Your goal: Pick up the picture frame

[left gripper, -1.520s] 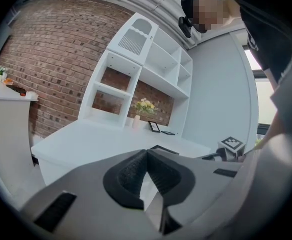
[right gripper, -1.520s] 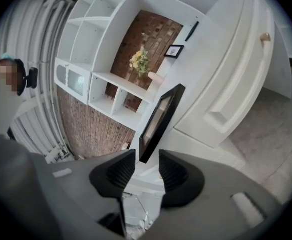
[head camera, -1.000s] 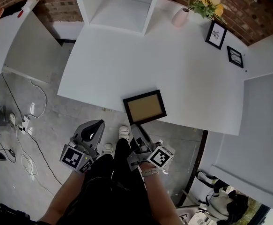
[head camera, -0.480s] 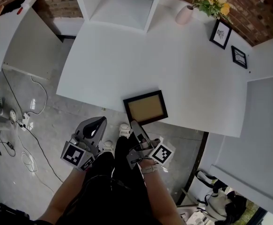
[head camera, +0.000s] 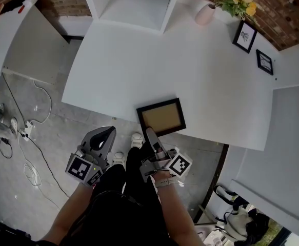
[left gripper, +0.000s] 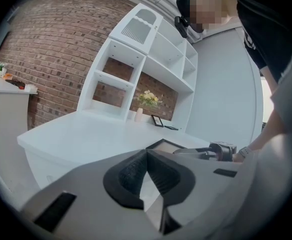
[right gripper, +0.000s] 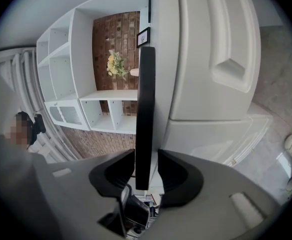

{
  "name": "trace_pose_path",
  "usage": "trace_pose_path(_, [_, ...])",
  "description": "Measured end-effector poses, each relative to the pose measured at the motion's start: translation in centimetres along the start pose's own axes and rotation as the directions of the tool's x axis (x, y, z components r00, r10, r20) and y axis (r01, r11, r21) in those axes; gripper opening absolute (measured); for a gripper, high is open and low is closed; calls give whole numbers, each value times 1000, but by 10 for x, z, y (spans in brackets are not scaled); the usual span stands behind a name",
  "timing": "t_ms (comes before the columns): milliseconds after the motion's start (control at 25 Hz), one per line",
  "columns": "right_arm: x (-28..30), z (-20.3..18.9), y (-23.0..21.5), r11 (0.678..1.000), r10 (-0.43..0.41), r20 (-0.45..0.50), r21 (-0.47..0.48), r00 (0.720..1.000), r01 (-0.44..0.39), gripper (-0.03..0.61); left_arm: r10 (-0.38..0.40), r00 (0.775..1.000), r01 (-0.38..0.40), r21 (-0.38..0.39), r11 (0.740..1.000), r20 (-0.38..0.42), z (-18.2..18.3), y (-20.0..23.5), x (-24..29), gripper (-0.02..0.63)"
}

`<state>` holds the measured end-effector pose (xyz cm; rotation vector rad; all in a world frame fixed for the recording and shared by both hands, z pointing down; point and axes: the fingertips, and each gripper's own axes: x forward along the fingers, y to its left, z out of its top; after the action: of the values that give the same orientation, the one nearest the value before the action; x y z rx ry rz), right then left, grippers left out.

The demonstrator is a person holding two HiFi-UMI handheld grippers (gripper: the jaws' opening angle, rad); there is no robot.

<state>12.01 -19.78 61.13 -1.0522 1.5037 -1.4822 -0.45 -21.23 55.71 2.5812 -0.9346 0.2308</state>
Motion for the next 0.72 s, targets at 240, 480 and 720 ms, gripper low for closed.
trace_pose_path(240, [-1,0,-2,1000,5,9,-3,1000,-5,107,16,1000,-16,-29,999,-4,-5,6,-3,3])
trace_pose_path(480, [-1,1,5,999,23,7,-29,1000,-22,58,17,1000,-17,-30,999,-6,-7,7,-8,3])
trace_pose_path(720, [-2,1,15,997,45,26,-62,999,-43,51,14,1000,-14,-26,1000,0,-3,8,-12,3])
